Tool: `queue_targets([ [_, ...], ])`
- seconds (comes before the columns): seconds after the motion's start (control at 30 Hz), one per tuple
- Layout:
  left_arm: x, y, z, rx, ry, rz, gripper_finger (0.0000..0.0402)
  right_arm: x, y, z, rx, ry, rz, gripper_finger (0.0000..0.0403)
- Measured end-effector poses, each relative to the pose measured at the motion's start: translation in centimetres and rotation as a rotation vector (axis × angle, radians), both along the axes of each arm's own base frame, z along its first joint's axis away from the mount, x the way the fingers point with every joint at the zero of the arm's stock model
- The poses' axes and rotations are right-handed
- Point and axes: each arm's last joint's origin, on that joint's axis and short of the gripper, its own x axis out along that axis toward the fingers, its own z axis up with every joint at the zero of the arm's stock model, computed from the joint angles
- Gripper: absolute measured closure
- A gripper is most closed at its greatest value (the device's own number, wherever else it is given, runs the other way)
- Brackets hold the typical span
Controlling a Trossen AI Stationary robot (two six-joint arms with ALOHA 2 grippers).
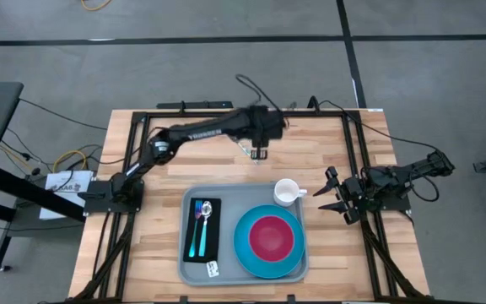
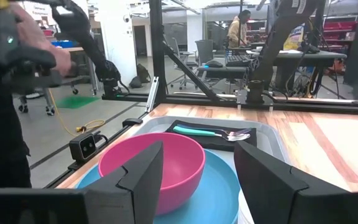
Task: Set up tray
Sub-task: Put the blue table knife on the black table napkin to the right of the blue spoon
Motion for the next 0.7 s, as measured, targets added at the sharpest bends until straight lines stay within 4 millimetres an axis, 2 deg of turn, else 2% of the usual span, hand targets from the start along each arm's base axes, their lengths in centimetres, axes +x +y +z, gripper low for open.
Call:
queue_targets([
  [0.17, -2.5, 0.9, 4.2, -0.322, -0.231, 0.092, 0.0279, 0.0, 0.0, 0.0, 0.000, 0.000, 0.000, 0.0214],
  [0.33, -4.5, 0.4, 8.3, -0.436, -0.371, 0.151, 0.0279, 0.0, 0.0, 0.0, 0.000, 0.000, 0.000, 0.0214],
  [0.57, -5.1, -2.7, 13.3, -0.521, -0.652, 0.209, 0.0279, 0.0, 0.0, 0.0, 0.000, 0.000, 0.000, 0.0214],
  [0.7, -4.6, -5.6, 16.0, -0.519, -0.832, 0.125, 0.0279, 0.0, 0.0, 0.0, 0.000, 0.000, 0.000, 0.0214],
])
